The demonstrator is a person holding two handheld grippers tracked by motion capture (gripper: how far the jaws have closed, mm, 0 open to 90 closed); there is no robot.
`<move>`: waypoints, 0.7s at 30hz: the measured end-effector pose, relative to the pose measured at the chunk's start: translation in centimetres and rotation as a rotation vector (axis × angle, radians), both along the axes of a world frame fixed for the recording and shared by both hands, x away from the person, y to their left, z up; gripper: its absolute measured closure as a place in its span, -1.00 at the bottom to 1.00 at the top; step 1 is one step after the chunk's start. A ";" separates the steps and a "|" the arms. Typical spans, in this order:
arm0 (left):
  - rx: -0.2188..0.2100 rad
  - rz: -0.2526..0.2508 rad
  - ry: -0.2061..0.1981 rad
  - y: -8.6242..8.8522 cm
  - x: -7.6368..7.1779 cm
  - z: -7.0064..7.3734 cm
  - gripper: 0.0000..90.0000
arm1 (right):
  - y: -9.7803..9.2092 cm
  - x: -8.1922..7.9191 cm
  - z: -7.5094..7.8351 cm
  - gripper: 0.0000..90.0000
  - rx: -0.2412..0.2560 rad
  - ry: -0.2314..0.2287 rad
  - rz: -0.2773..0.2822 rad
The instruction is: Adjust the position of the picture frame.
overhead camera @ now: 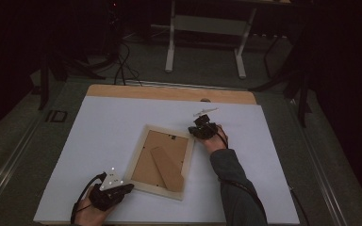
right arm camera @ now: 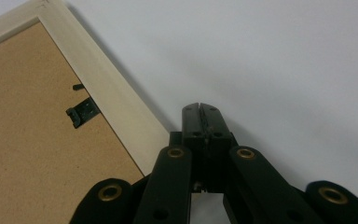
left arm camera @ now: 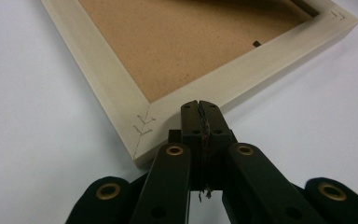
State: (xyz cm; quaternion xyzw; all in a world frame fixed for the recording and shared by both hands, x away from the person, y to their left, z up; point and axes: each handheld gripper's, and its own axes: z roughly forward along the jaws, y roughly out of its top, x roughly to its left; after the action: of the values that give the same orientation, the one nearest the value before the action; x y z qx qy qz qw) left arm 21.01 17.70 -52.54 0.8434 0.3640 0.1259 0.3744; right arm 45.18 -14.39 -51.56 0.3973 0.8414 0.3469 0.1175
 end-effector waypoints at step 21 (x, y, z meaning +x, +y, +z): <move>0.069 -0.021 0.013 -0.7 -0.1 -0.1 1.00 | -0.3 -0.3 0.0 1.00 -0.001 -0.009 -0.001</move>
State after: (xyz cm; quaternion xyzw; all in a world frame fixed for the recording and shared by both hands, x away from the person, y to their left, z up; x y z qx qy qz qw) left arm 20.86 16.99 -52.59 0.8605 0.3529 0.1292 0.3440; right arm 44.85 -14.66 -51.59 0.3962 0.8408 0.3482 0.1215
